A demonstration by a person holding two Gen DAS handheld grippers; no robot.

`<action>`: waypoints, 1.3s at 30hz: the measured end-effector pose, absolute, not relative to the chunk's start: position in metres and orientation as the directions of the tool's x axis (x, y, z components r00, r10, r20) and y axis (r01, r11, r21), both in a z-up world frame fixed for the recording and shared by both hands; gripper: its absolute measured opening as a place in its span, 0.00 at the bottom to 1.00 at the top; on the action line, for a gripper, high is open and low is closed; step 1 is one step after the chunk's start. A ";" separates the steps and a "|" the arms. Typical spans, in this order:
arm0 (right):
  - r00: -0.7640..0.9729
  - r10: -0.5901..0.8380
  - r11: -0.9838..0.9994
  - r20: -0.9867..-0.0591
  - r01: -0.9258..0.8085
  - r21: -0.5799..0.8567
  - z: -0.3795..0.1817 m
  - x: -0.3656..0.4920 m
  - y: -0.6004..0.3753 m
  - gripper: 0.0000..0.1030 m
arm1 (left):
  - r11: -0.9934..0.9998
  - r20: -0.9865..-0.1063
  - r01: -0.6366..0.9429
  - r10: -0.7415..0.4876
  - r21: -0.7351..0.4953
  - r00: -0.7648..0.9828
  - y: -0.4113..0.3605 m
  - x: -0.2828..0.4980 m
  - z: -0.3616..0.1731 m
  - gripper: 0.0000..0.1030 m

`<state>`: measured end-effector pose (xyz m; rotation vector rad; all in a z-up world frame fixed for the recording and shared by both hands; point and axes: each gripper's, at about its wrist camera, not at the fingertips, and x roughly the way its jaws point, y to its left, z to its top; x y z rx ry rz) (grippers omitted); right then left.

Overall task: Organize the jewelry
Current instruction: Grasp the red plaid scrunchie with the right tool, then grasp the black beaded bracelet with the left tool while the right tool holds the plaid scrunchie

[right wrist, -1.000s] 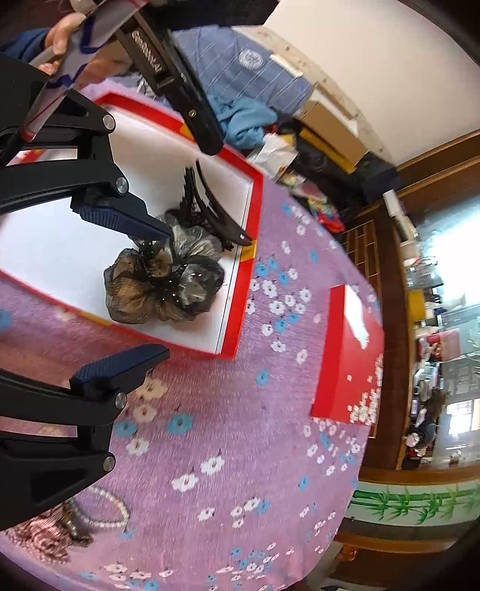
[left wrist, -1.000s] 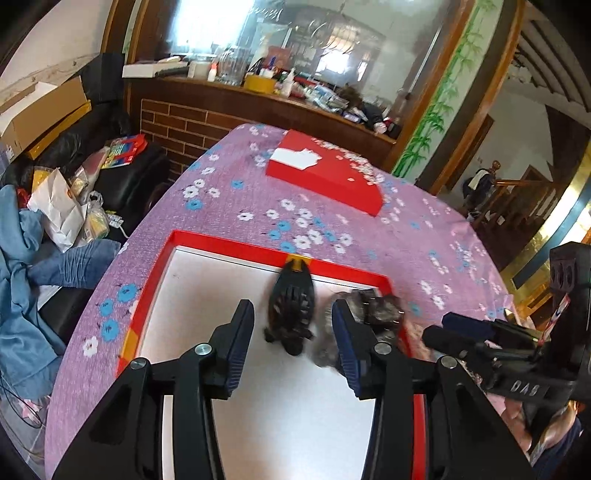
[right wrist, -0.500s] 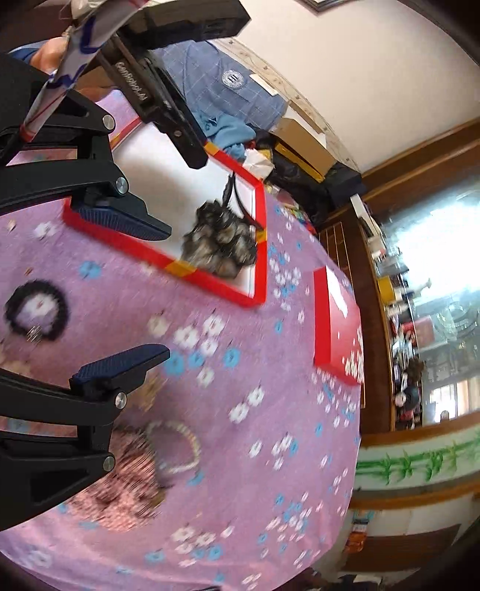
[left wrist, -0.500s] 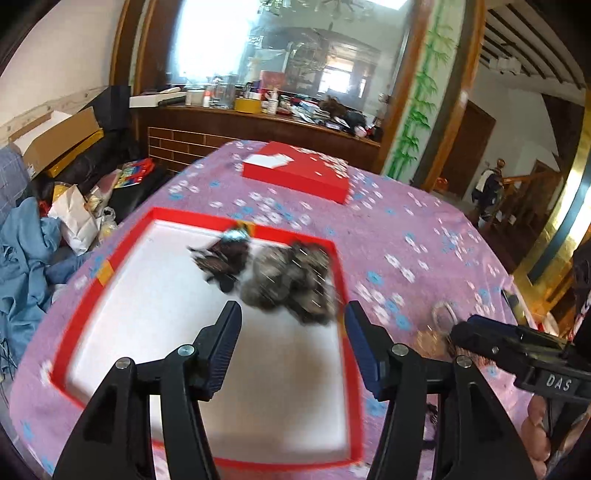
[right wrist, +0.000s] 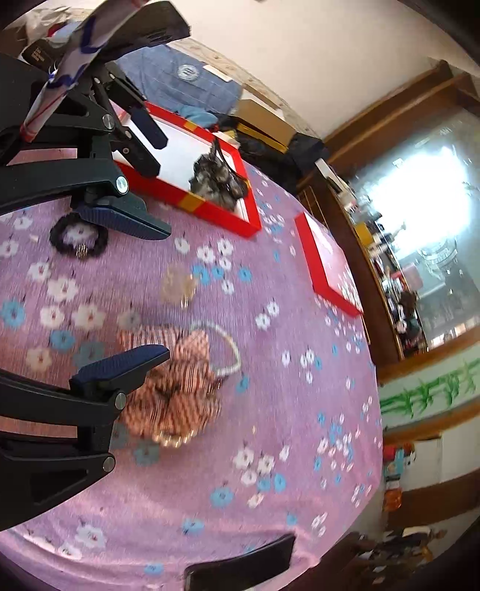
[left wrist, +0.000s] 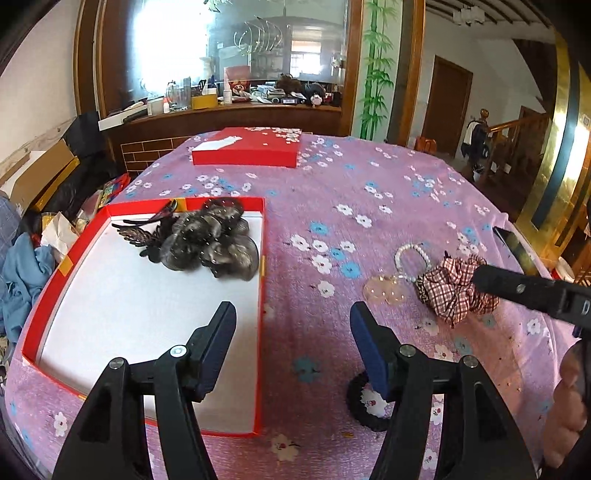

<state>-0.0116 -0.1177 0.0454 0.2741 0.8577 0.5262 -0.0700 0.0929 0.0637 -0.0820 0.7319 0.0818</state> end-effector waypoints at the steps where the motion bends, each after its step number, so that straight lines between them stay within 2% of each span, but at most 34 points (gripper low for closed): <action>1: 0.540 0.542 0.840 -0.644 -0.322 0.437 0.044 -0.011 -0.122 0.62 | 0.994 -0.672 -0.101 0.045 -0.045 0.739 0.091 -0.070 0.063 0.61; 17: 0.583 0.457 0.870 -0.671 -0.138 0.473 0.036 0.006 -0.189 0.62 | 0.996 -0.677 -0.086 0.051 -0.019 0.734 0.086 -0.072 0.062 0.62; 21: 0.552 0.471 0.868 -0.688 -0.153 0.472 0.032 0.013 -0.181 0.62 | 0.993 -0.681 -0.100 0.036 -0.055 0.732 0.102 -0.075 0.067 0.62; 26: 0.527 0.425 0.902 -0.736 -0.181 0.391 0.015 0.025 -0.147 0.60 | 0.991 -0.683 -0.101 0.014 -0.088 0.730 0.115 -0.079 0.070 0.62; 27: 0.523 0.417 0.907 -0.743 -0.186 0.379 0.011 0.026 -0.144 0.55 | 0.992 -0.686 -0.084 -0.003 -0.093 0.728 0.114 -0.081 0.070 0.62; 28: 0.513 0.413 0.910 -0.753 -0.197 0.365 0.007 0.028 -0.140 0.29 | 0.994 -0.691 -0.059 -0.023 -0.095 0.723 0.112 -0.082 0.070 0.62; 29: 0.508 0.412 0.911 -0.756 -0.209 0.356 0.005 0.028 -0.138 0.15 | 0.995 -0.693 -0.043 -0.035 -0.095 0.720 0.110 -0.082 0.070 0.62; 30: 0.523 0.414 0.910 -0.745 -0.209 0.359 0.006 0.027 -0.140 0.14 | 0.995 -0.698 -0.009 -0.061 -0.097 0.713 0.105 -0.084 0.069 0.62; 31: 0.541 0.422 0.905 -0.727 -0.207 0.371 0.008 0.025 -0.144 0.07 | 0.995 -0.704 0.022 -0.087 -0.100 0.705 0.101 -0.084 0.067 0.62; 35: 0.671 0.448 0.875 -0.591 -0.192 0.445 0.033 0.011 -0.176 0.07 | 0.978 -0.748 0.174 -0.198 -0.112 0.634 0.070 -0.087 0.051 0.62; 39: 0.701 0.443 0.867 -0.560 -0.176 0.466 0.039 0.008 -0.187 0.08 | 0.974 -0.784 0.213 -0.193 -0.079 0.591 0.048 -0.084 0.034 0.62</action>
